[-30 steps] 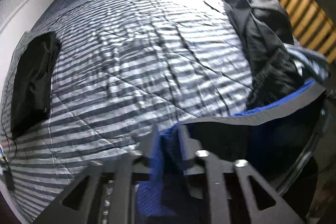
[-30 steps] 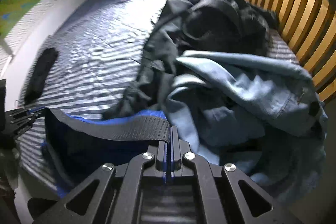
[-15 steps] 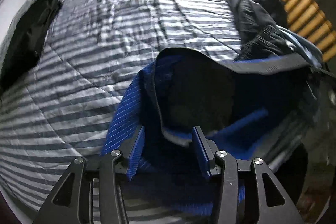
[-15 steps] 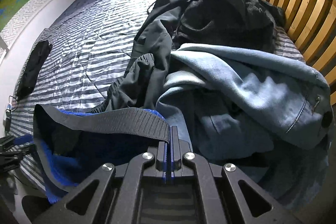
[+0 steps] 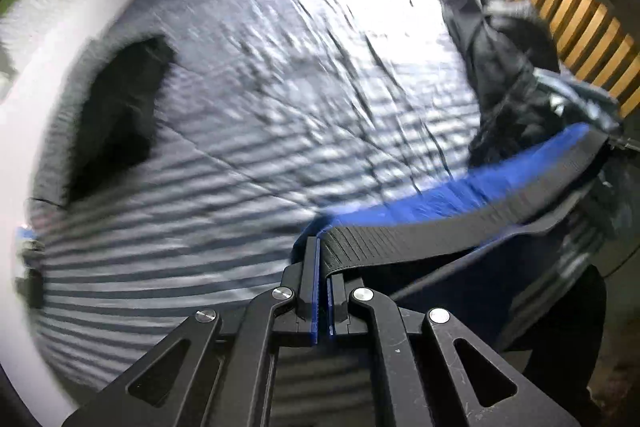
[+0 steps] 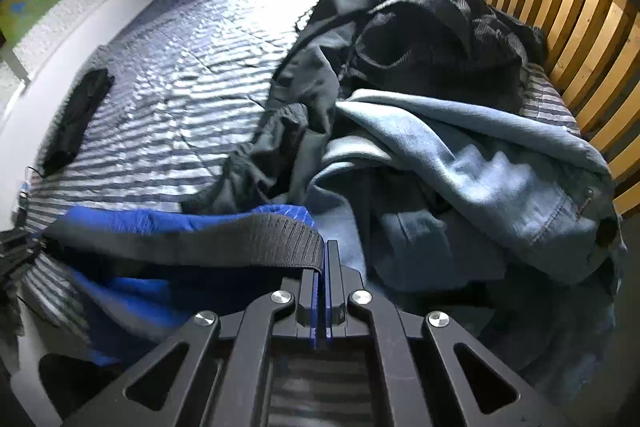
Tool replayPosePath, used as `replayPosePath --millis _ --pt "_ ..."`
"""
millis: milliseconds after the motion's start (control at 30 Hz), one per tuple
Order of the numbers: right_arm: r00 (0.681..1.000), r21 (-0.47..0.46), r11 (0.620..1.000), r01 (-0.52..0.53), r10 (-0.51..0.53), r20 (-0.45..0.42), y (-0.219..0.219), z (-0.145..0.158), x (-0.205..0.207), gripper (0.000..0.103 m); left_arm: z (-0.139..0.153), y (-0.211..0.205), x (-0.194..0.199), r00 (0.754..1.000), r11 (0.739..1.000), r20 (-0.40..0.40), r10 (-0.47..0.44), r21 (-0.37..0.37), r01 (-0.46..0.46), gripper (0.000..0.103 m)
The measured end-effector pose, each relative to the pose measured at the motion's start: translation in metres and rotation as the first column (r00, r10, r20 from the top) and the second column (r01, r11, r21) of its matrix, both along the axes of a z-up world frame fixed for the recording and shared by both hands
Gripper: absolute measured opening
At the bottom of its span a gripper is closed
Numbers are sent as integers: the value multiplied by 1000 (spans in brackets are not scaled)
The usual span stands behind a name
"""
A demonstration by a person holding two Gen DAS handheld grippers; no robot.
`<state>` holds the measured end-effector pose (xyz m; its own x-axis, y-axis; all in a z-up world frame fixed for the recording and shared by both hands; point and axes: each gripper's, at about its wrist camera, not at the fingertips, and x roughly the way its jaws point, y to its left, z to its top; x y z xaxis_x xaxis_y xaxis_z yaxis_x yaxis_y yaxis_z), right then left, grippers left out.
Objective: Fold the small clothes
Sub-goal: 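Stretch the waistband between both tools and lay the shorts flat on the bed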
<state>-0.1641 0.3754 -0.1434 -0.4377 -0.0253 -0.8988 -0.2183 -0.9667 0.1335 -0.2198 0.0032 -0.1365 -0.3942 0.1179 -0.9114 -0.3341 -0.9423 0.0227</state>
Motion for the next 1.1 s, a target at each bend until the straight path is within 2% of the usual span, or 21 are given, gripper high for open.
replayPosePath --millis 167,233,300,367,433,500,533,633,700,767,833,933,967,1033,1100 --pt "993 -102 994 -40 29 -112 -21 53 23 2 94 -53 25 992 1000 -123 10 23 -8 2" --pt "984 -108 992 -63 43 -173 -37 78 26 2 117 -63 30 987 1000 -161 14 15 -11 2" --pt "974 -71 994 -88 71 -213 -54 97 21 2 126 -76 22 983 999 -179 29 -16 -32 2" --pt "974 -45 994 -100 88 -206 -67 100 5 2 125 -88 4 985 997 -166 55 -36 -62 2" --pt "983 -27 995 -96 90 -161 -75 94 -27 2 126 -95 -28 982 994 -173 76 -65 -89 2" --pt "985 -3 998 -64 62 -163 -80 100 -63 2 136 -99 -55 975 991 -197 103 -65 -118 2" --pt "981 8 999 -35 36 -189 -80 109 -74 2 145 -99 -69 969 990 -222 111 -61 -128 2" --pt "950 1 999 32 -30 -312 -82 146 -89 2 189 -101 -88 927 988 -359 107 -63 -138 2" --pt "939 11 1000 30 -24 -344 -88 154 -87 2 195 -103 -87 922 991 -379 85 -66 -118 2" --pt "940 14 1000 23 -17 -340 -93 141 -78 2 176 -108 -81 934 991 -354 57 -91 -95 2" --pt "957 -20 1000 17 -22 -288 -96 104 -65 2 140 -109 -71 950 989 -310 30 -129 -73 2" --pt "983 -22 999 27 -31 -179 -102 37 -52 2 48 -106 -54 985 984 -170 -17 -177 -13 2" --pt "992 -30 999 32 -36 -122 -102 9 -50 2 8 -107 -51 996 984 -91 -16 -178 -1 2" --pt "998 -48 997 56 -57 -16 -103 -41 -46 2 -50 -108 -46 1000 984 15 -6 -175 9 2" --pt "998 -21 999 45 -44 46 -106 -72 -42 2 -80 -104 -42 999 986 53 -5 -168 14 2"
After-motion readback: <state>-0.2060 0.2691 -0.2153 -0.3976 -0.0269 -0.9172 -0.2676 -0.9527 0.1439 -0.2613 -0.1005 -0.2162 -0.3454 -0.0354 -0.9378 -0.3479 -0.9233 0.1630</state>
